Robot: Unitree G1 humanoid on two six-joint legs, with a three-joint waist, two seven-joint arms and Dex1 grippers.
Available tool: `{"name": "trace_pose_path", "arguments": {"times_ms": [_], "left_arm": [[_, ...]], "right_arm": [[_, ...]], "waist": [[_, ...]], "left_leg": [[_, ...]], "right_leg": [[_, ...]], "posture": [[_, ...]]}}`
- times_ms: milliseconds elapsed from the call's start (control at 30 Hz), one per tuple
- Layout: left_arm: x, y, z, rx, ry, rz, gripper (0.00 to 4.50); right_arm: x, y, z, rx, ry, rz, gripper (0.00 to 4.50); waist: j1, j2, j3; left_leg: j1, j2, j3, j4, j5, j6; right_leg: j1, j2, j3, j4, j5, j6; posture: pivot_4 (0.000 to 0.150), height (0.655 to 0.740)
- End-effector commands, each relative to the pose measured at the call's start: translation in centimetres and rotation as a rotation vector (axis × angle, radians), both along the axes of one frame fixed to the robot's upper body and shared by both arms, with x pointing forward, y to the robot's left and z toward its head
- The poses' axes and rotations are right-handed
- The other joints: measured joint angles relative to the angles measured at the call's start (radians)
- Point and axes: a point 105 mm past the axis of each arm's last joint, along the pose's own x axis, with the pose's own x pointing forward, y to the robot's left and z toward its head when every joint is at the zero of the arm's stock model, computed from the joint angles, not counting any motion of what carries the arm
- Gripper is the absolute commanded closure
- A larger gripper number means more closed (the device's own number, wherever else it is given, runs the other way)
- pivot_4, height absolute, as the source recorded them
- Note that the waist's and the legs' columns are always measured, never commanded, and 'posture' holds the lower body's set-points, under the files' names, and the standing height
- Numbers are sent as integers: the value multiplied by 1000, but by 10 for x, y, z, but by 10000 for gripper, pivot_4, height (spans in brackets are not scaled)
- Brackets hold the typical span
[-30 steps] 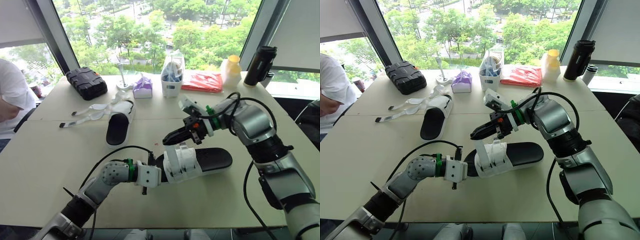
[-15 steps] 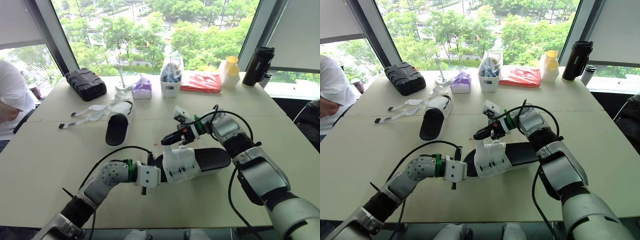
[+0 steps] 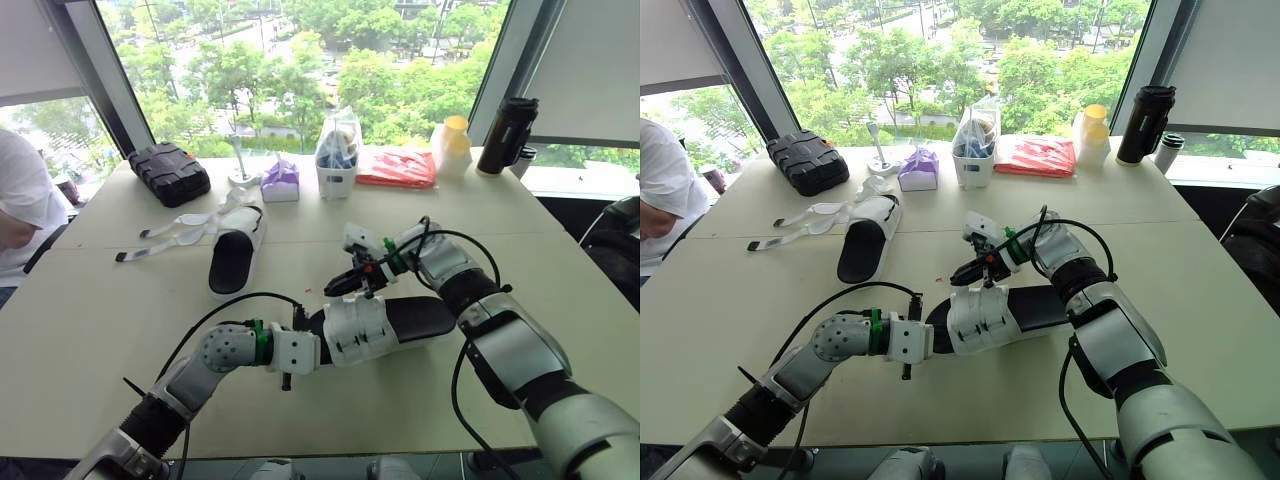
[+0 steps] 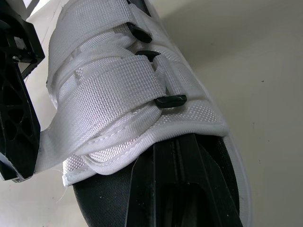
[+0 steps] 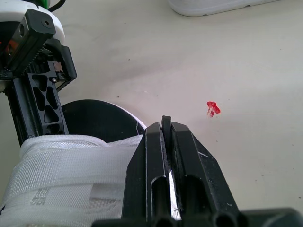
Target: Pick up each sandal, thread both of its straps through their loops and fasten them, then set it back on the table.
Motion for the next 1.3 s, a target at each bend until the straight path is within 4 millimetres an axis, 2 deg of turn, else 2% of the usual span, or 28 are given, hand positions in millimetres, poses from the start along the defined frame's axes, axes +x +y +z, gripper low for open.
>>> {"name": "trace_pose_path", "arguments": {"times_ms": [33, 133, 267, 367, 467, 500, 633, 733, 767, 900, 967, 1067, 1200, 1267, 1300], "left_arm": [[-34, 23, -79, 274, 239, 3, 45000], [-33, 22, -79, 273, 238, 2, 45000], [-33, 22, -79, 273, 237, 2, 45000], [-33, 22, -78, 272, 236, 2, 45000], [-32, 22, -79, 272, 236, 5, 45000], [-32, 23, -79, 272, 236, 5, 45000], [-31, 24, -79, 274, 236, 8, 45000], [-31, 24, -79, 275, 238, 11, 45000], [-31, 24, -79, 273, 239, 13, 45000], [-29, 28, -74, 257, 236, 43, 45000], [-26, 32, -69, 244, 227, 65, 45000], [-23, 38, -59, 226, 207, 88, 45000], [-19, 42, -36, 167, 170, 128, 45000], [-17, 47, -21, 133, 151, 157, 45000], [-15, 48, 1, 36, 152, 198, 45000]], "right_arm": [[19, -19, 8, -59, -87, -118, 44661], [22, -24, 13, -66, -115, -133, 44661], [27, -40, -1, -188, -201, -139, 44661], [25, -39, -4, -190, -211, -123, 44661], [29, -37, -4, -197, -255, -130, 34715], [30, -36, -3, -198, -274, -130, 28431], [38, -37, -2, -217, -350, -152, 12701], [44, -37, 2, -206, -397, -180, 12701], [47, -38, 9, -188, -417, -194, 12701], [52, -44, 59, -33, -516, -234, 12701], [45, -52, 73, -13, -587, -195, 12701], [31, -61, 78, 2, -661, -150, 12701], [8, -72, 72, -33, -752, -88, 12701], [-4, -78, 66, -54, -814, -50, 12701], [-14, -78, 63, -41, -857, -14, 12701]], "waist": [[0, 0, 0], [0, 0, 0], [0, 0, 0], [0, 0, 0], [2, 0, -1], [3, -1, -1], [-2, 2, -2], [-1, 3, -2], [-1, 3, -2], [-1, 5, -1], [-2, 5, -1], [-6, 3, -1], [-17, -2, 1], [-28, 1, 3], [-32, 0, 3]], "left_leg": [[0, 0, 0, 0, 0, 0], [0, 0, 0, 0, 0, 0], [0, 0, 0, 0, 0, 0], [0, 0, 0, 0, 0, 0], [1, 0, 0, 0, 0, 0], [0, 0, -1, 0, 0, 0], [-1, -1, 0, -2, 0, 1], [-1, -2, 0, -3, 0, 1], [-1, -2, 0, -3, 0, 1], [-2, -2, 0, -3, -1, 1], [-3, -2, 0, -3, -1, 1], [-4, -2, 0, -6, -1, 2], [-4, 1, 1, -17, -1, 1], [-9, 1, 3, -18, 0, 0], [-12, 1, 3, -17, 0, 0]], "right_leg": [[0, 0, 0, 0, 0, 0], [0, 0, 0, 0, 0, 0], [0, 0, 0, 0, 0, 0], [0, 0, 0, 0, 0, 0], [1, 0, 0, 0, 0, 0], [1, 0, 0, 0, 0, 0], [-1, -2, 0, -1, 1, -2], [-2, -2, 0, -1, 2, 0], [-2, -2, 0, -1, 1, 0], [-2, -2, 0, -1, 1, -1], [-2, -2, 0, -1, 1, 0], [-2, -2, 0, -1, 0, 2], [-7, -1, 1, -2, -2, -1], [-14, -1, 2, -1, -2, -1], [-18, -1, 2, -1, -2, -1]], "posture": [[1500, 7400], [1500, 7400], [1500, 7400], [1500, 7400], [1500, 7400], [1500, 7400], [1500, 7400], [1500, 7400], [1500, 7400], [1500, 7400], [1500, 7400], [1500, 7400], [1500, 7400], [1500, 7400], [1500, 7400]]}}
